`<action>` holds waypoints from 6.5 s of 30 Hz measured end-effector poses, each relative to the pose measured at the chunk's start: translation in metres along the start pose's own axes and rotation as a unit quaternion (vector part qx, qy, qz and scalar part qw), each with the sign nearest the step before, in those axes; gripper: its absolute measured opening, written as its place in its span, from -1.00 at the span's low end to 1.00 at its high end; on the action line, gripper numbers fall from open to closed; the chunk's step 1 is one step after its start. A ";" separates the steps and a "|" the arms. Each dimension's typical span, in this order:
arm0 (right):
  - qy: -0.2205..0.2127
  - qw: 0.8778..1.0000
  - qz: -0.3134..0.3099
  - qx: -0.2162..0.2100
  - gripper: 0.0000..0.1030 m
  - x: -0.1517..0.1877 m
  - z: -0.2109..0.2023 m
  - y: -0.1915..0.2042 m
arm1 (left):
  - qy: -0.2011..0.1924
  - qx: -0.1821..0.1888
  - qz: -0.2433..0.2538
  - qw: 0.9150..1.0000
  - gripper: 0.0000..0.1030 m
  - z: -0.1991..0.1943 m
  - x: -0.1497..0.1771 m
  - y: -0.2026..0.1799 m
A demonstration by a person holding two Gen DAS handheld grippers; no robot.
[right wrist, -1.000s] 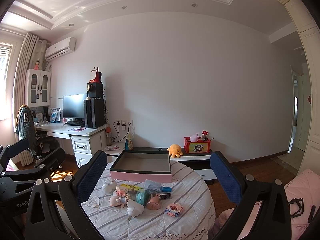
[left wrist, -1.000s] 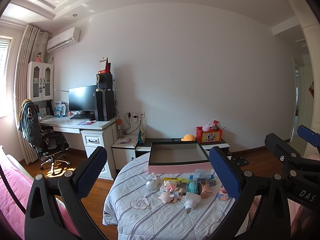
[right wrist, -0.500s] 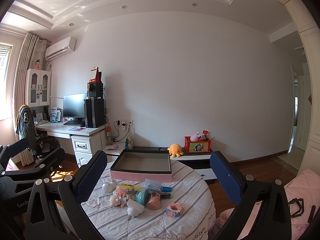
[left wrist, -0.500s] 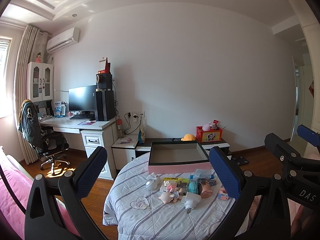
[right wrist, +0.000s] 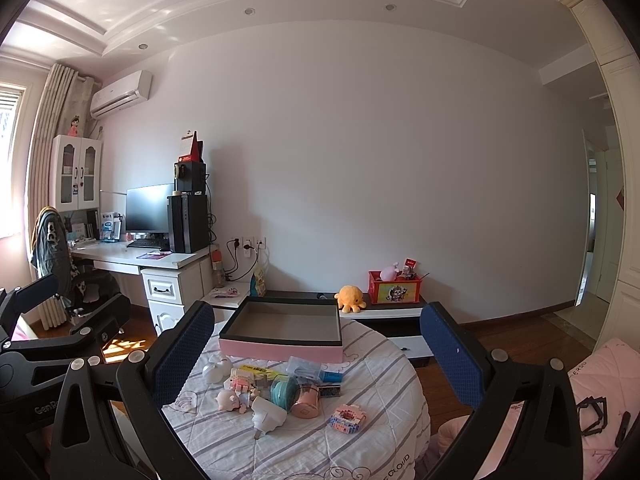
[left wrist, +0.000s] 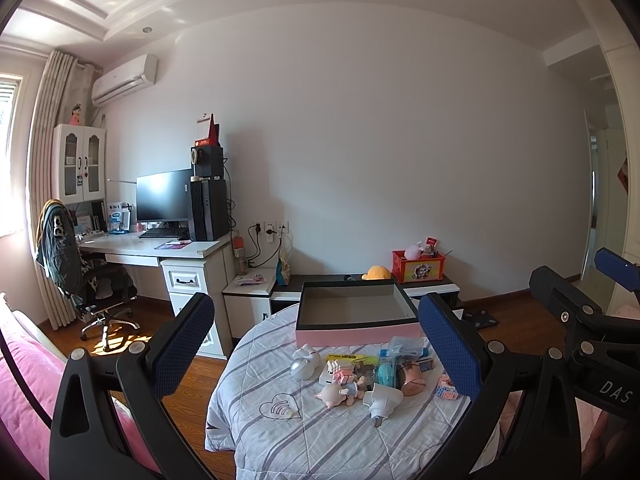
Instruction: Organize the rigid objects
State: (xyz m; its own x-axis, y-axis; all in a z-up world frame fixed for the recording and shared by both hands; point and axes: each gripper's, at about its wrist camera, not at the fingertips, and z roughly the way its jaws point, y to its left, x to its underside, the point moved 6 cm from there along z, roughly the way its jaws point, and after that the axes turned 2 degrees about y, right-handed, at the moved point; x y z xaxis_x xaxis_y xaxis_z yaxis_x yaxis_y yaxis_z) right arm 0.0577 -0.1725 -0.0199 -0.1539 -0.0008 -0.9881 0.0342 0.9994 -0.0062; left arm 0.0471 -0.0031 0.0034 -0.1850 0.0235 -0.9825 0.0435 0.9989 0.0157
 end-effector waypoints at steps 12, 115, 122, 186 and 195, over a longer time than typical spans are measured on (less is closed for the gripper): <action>0.025 1.000 0.004 -0.006 1.00 0.011 0.029 -0.004 | 0.022 0.006 0.010 1.000 1.00 0.033 0.018 0.001; 0.364 0.922 0.008 -0.133 0.58 0.137 0.471 0.004 | 0.313 0.100 0.019 0.944 0.52 0.444 0.119 -0.035; 0.266 0.956 0.004 -0.119 0.63 0.077 0.395 -0.003 | 0.197 0.060 0.017 0.978 1.00 0.356 0.069 -0.013; 0.242 0.970 0.034 0.001 1.00 0.168 0.186 -0.060 | 0.253 0.104 0.030 0.961 1.00 0.201 0.188 -0.063; 0.282 0.958 0.058 -0.014 1.00 0.200 0.217 -0.077 | 0.276 0.096 0.077 0.953 0.87 0.236 0.208 -0.098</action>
State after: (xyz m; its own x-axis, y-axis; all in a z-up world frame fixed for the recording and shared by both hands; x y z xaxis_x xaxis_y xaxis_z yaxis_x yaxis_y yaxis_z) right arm 0.2387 -0.2572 -0.2508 -0.6598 0.1214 -0.7415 0.0586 0.9922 0.1102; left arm 0.2361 -0.1058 -0.2461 -0.6474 0.2402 -0.7233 0.2818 0.9572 0.0656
